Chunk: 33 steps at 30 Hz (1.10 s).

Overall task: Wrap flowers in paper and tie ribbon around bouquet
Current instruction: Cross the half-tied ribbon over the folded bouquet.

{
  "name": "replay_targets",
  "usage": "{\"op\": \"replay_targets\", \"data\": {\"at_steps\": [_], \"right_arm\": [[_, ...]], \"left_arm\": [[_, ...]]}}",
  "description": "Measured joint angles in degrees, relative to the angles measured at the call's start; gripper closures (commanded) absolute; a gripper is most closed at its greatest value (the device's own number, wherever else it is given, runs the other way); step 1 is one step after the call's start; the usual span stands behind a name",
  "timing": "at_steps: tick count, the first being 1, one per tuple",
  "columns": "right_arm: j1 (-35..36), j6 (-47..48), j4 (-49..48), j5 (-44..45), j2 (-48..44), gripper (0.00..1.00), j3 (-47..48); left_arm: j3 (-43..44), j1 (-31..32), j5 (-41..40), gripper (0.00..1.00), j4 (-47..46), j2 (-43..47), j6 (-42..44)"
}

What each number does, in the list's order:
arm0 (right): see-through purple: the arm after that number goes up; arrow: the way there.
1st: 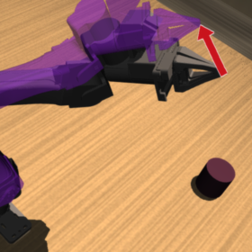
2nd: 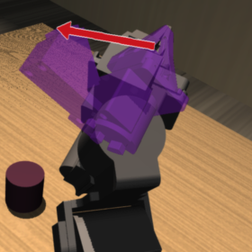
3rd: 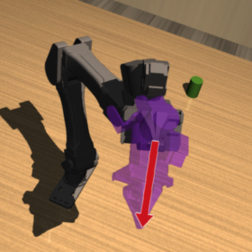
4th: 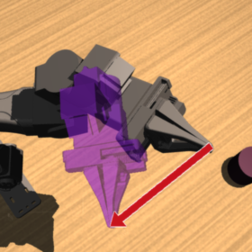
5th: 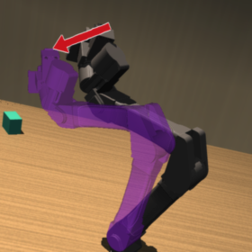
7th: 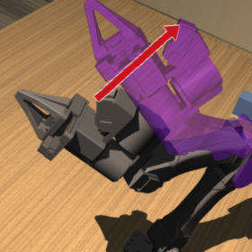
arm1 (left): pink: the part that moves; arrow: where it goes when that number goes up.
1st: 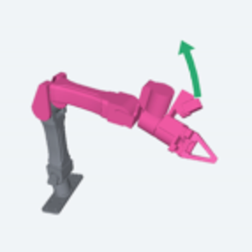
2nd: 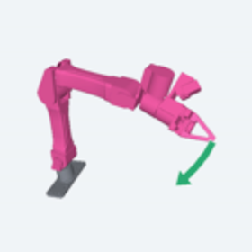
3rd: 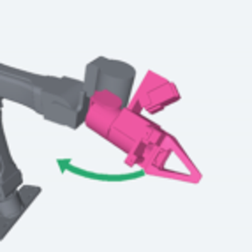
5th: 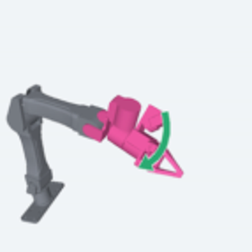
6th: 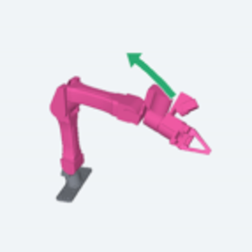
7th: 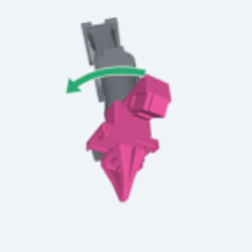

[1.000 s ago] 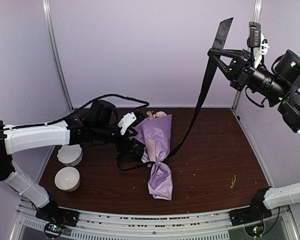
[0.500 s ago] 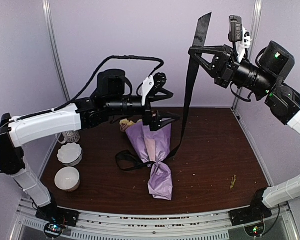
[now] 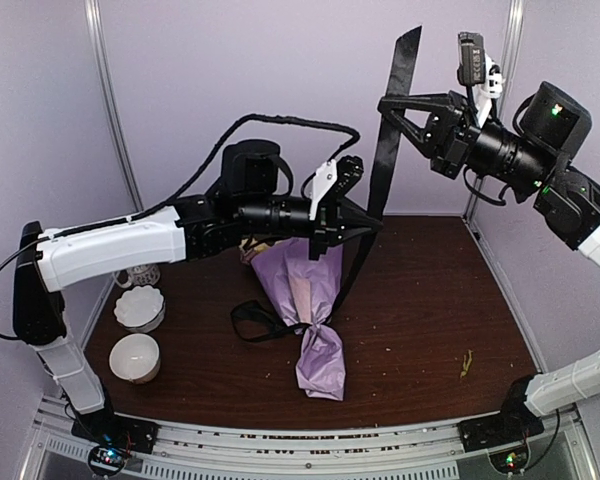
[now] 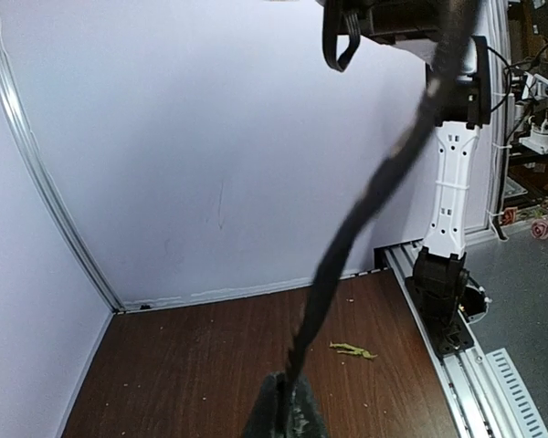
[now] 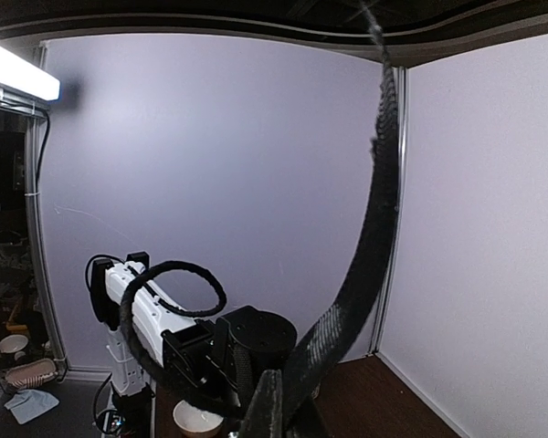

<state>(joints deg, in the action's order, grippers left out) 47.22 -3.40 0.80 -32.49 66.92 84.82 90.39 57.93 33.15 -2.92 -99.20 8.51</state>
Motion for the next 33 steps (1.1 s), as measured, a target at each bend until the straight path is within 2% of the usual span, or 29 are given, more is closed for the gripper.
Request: {"op": "replay_targets", "data": {"at_steps": [5, 7, 12, 17, 21, 23, 28, 33], "right_arm": [[0.0, 2.4, 2.8, 4.9, -2.8, 0.53, -3.6], [0.0, 3.3, 3.5, 7.5, -3.8, 0.46, -7.3], [-0.3, 1.2, 5.1, 10.8, -1.2, 0.45, -17.9], [-0.3, -3.5, 4.0, 12.8, 2.8, 0.49, -32.7], [1.3, -6.3, 0.0, 12.9, 6.3, 0.55, -40.2], [3.5, -6.2, -2.9, 12.6, 9.0, 0.59, -41.6], [7.1, -6.7, -10.7, 10.8, 19.5, 0.6, -41.7], [9.0, -5.7, -10.9, 12.7, 30.8, 0.64, -39.1]], "left_arm": [[-1.3, -0.1, -5.1, 1.0, 0.5, 1.9, 0.2], [-2.8, -0.1, -8.5, 1.0, 0.3, 3.8, 0.2], [-5.1, -0.7, -15.5, 1.0, -0.7, 7.0, -0.8], [-7.4, -3.6, -20.5, 1.0, -3.1, 7.7, -4.8], [-9.7, -5.4, -22.5, 1.0, -4.5, 7.7, -6.6], [-10.1, -5.4, -22.5, 1.0, -5.1, 7.7, -7.1], [-10.1, -5.2, -21.6, 1.0, -7.8, 7.8, -8.2], [-10.1, -5.1, -20.0, 1.0, -8.9, 7.9, -8.8]]}}
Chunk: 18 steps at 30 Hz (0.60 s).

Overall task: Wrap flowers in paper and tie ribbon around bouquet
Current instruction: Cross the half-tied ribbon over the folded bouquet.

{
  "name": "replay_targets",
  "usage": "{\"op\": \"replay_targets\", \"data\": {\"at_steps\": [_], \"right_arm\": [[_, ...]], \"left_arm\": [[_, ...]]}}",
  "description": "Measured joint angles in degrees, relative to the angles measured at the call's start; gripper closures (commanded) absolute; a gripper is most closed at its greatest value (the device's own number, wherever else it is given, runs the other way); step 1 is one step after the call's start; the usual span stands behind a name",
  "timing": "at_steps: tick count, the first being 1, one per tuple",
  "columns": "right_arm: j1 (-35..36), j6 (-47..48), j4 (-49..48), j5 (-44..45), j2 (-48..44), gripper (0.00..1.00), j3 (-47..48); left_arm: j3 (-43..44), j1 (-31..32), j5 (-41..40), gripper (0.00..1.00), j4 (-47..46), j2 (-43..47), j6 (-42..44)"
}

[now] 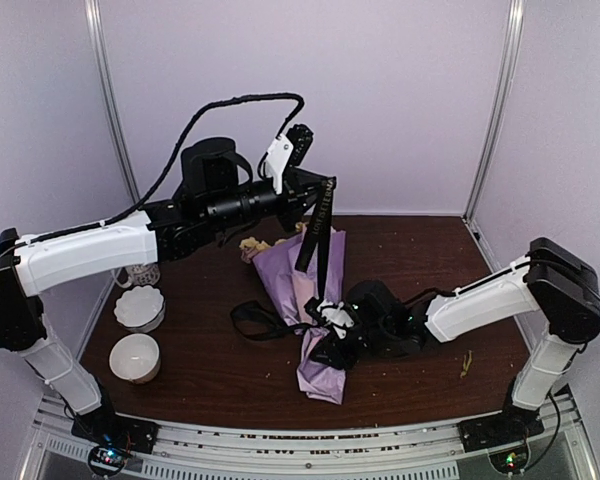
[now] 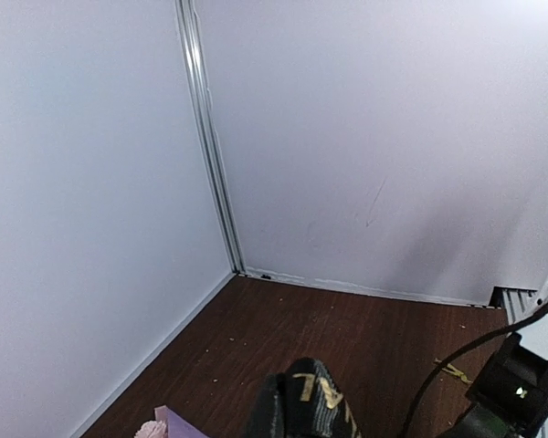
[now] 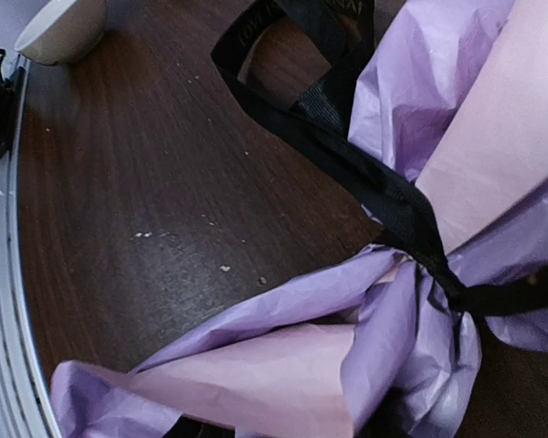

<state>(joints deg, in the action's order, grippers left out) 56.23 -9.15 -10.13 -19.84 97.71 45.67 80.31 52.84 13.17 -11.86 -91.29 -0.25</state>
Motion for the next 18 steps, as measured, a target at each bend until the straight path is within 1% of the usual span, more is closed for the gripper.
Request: {"op": "replay_targets", "data": {"at_steps": [4, 9, 12, 15, 18], "right_arm": [[0.7, 1.4, 0.2, 2.1, 3.9, 0.65, 2.0], [1.0, 2.6, 0.3, 4.0, 4.0, 0.65, 2.1], [1.4, 3.4, 1.2, 5.2, 3.4, 0.63, 2.1], [1.7, 3.9, 5.3, 5.6, -0.6, 0.56, 1.8], [1.6, 4.3, 7.5, 4.4, -9.5, 0.5, 0.8]], "left_arm": [[1.1, 0.6, 1.8, 1.0, 0.2, 0.0, -0.2], [1.9, 2.5, 3.7, 1.0, 0.5, 0.6, 0.2], [1.9, 3.1, 4.3, 1.0, 0.9, 1.0, 0.6], [1.9, 3.1, 4.2, 1.0, 1.0, 1.0, 1.0], [1.9, 3.0, 4.2, 1.0, 1.3, 1.0, 1.2]]}}
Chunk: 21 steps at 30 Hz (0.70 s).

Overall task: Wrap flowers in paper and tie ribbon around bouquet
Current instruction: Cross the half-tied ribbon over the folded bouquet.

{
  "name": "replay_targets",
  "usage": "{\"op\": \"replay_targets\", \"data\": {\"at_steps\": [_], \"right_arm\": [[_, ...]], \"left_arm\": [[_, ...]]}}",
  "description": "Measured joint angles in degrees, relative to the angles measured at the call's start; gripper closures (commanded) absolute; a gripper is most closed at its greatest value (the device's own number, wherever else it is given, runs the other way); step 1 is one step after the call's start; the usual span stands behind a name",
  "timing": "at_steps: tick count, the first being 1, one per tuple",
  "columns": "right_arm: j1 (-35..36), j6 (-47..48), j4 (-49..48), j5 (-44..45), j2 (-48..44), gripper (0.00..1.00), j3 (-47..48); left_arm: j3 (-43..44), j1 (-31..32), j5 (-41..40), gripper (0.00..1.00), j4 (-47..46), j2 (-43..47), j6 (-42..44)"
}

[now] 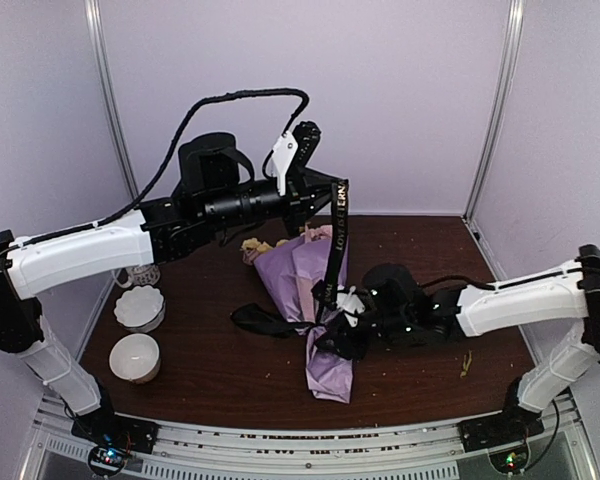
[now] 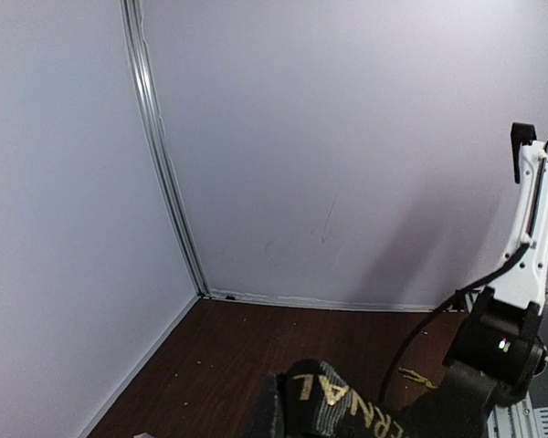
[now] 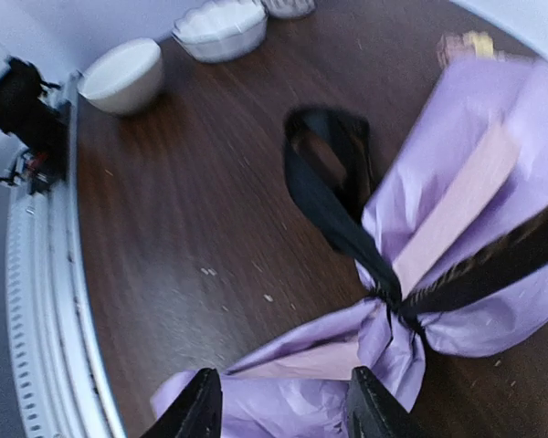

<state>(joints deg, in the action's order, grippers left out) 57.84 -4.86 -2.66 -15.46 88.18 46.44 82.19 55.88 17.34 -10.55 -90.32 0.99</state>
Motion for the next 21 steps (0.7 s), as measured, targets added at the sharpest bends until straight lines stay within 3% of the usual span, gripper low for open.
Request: {"op": "replay_targets", "data": {"at_steps": [6, 13, 17, 21], "right_arm": [[-0.4, 0.6, -1.0, -6.7, -18.8, 0.44, -1.2], [-7.2, -1.8, 1.3, -7.3, -29.1, 0.34, -2.2], [-10.5, -2.9, 1.0, -2.6, -32.8, 0.31, -0.9], [-10.9, -2.2, 0.7, -2.2, -29.3, 0.35, 4.9]], "left_arm": [[-0.2, 0.0, 0.0, 1.0, 0.7, 0.0, 0.3], [-0.3, 0.0, -0.4, 1.0, 1.8, 0.0, 1.0], [-0.3, 0.0, -0.4, 1.0, 1.9, 0.0, 1.1], [-0.3, 0.0, -0.3, 1.0, 2.0, 0.0, 1.1]]}}
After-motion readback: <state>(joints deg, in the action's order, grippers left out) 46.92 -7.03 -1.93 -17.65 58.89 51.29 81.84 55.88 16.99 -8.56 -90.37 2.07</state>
